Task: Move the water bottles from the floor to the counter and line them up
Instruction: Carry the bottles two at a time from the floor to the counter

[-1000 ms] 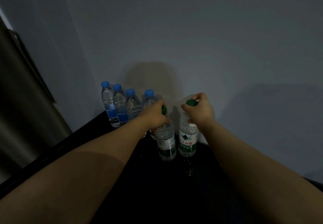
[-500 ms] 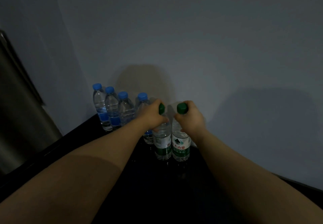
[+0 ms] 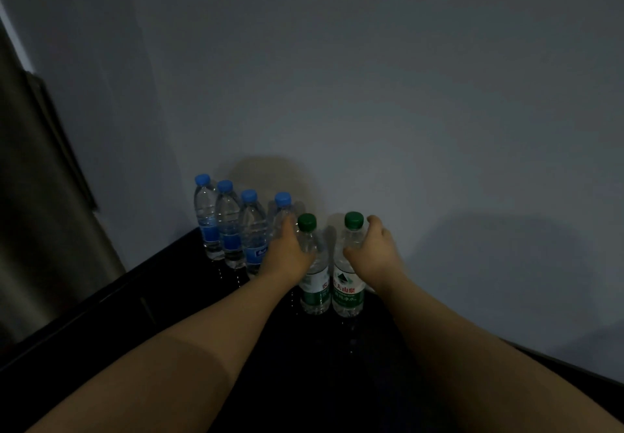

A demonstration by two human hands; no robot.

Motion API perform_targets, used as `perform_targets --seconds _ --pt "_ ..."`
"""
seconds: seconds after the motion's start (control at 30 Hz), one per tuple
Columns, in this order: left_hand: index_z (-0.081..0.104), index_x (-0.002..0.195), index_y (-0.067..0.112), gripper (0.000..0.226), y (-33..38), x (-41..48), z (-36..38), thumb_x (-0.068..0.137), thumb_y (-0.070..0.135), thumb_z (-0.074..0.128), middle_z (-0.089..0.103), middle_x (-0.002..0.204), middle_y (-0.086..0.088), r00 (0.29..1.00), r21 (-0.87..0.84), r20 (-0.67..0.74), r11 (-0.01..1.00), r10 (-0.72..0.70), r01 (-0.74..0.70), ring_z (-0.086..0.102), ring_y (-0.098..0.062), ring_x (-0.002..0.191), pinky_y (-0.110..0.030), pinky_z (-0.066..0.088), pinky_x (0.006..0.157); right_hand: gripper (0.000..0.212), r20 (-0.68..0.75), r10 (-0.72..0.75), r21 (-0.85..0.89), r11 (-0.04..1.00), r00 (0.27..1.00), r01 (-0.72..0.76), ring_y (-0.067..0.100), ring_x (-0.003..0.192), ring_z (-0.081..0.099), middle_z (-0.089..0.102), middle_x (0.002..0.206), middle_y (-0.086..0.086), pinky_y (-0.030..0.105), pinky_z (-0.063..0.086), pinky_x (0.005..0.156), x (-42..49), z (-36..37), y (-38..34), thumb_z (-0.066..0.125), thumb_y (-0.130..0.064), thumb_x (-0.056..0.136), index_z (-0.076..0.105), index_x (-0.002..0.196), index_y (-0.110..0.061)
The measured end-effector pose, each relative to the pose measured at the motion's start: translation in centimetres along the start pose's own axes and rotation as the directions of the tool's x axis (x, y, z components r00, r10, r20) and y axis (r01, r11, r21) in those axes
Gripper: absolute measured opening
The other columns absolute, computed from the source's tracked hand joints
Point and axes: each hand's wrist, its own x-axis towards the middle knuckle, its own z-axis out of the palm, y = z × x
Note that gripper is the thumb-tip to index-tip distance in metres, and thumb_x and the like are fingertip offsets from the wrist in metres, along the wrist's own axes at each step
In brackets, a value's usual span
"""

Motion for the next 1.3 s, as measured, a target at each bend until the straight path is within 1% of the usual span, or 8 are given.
perform_targets --seconds 0.07,0.2,0.33,0.5,0.7,0.97,1.1,1.3 --pt "0.008 0.15 0.025 0.084 -0.1 -1.4 -1.0 0.087 0.018 0.062 0.049 0.138 -0.014 0.999 0.066 0.021 0.997 -0.026 0.024 0.054 -0.032 0.118 -0.042 0.048 0.099 0.06 0.069 0.016 -0.095 0.995 0.997 -0.009 0.036 0.124 0.045 0.038 0.139 0.017 0.046 0.041 0.102 -1.5 -0.6 -0.4 0.056 -0.027 0.09 0.026 0.14 -0.012" --pt "0.033 0.136 0.019 0.056 0.4 -4.7 -3.0 0.087 0.024 0.06 0.059 0.122 -0.012 0.996 0.239 0.07 0.969 0.052 -0.067 0.059 -0.028 0.105 -0.041 0.053 0.088 0.062 0.146 0.005 -0.261 0.965 0.989 0.034 0.035 0.126 0.045 0.039 0.139 0.016 0.047 0.04 0.104 -5.3 -2.2 -1.9 0.053 -0.036 0.09 0.027 0.142 -0.013" --pt "0.039 0.131 0.02 0.048 1.8 -8.3 -4.6 0.087 0.025 0.057 0.06 0.118 -0.012 0.983 0.382 0.12 0.907 0.142 -0.178 0.06 -0.028 0.102 -0.032 0.05 0.079 0.062 0.084 -0.038 -0.344 0.937 0.996 0.065 0.035 0.124 0.047 0.04 0.138 0.015 0.044 0.041 0.1 -9.2 -3.9 -3.8 0.053 -0.035 0.09 0.027 0.142 -0.016" --pt "0.043 0.127 0.019 0.042 3.0 -13.8 -6.9 0.087 0.024 0.055 0.059 0.123 -0.009 0.94 0.499 0.168 0.796 0.298 -0.342 0.058 -0.028 0.106 -0.041 0.052 0.087 0.061 0.002 -0.082 -0.422 0.903 0.997 0.075 0.034 0.121 0.049 0.041 0.137 0.014 0.044 0.043 0.097 -14.6 -5.4 -6.2 0.053 -0.035 0.09 0.026 0.142 -0.019" --pt "0.042 0.129 0.016 0.041 2.9 -21.5 -10.6 0.09 0.022 0.054 0.058 0.122 -0.01 0.907 0.528 0.199 0.739 0.371 -0.418 0.057 -0.028 0.108 -0.039 0.051 0.09 0.063 -0.019 -0.101 -0.479 0.874 0.995 0.079 0.033 0.122 0.048 0.04 0.139 0.013 0.043 0.043 0.098 -22.8 -5.5 -8.1 0.053 -0.031 0.089 0.025 0.143 -0.018" --pt "0.048 0.125 0.013 0.036 1.5 -34.2 -15.2 0.091 0.023 0.051 0.058 0.12 -0.009 0.856 0.584 0.246 0.635 0.455 -0.505 0.054 -0.027 0.109 -0.039 0.05 0.089 0.052 -0.079 -0.097 -0.473 0.88 0.992 0.048 0.032 0.119 0.049 0.044 0.133 0.012 0.044 0.044 0.098 -37.1 -4.5 -10.1 0.053 -0.036 0.089 0.036 0.135 -0.017" --pt "0.048 0.125 0.016 0.036 1.4 -39.7 -15.2 0.091 0.027 0.052 0.057 0.122 -0.008 0.838 0.58 0.29 0.612 0.462 -0.537 0.049 -0.026 0.116 -0.038 0.043 0.093 0.053 -0.07 -0.037 -0.51 0.86 0.997 -0.003 0.031 0.121 0.047 0.043 0.135 0.01 0.045 0.043 0.099 -44.1 -4.3 -9.0 0.055 -0.037 0.088 0.036 0.134 -0.02" --pt "0.048 0.129 0.019 0.039 3.4 -46.1 -12.4 0.092 0.028 0.052 0.056 0.126 -0.008 0.789 0.522 0.389 0.591 0.476 -0.615 0.049 -0.026 0.118 -0.038 0.043 0.096 0.061 -0.1 0.055 -0.491 0.866 0.993 -0.097 0.028 0.123 0.047 0.041 0.141 0.008 0.046 0.045 0.1 -51.7 -6.9 -6.0 0.06 -0.033 0.087 0.031 0.139 -0.024"
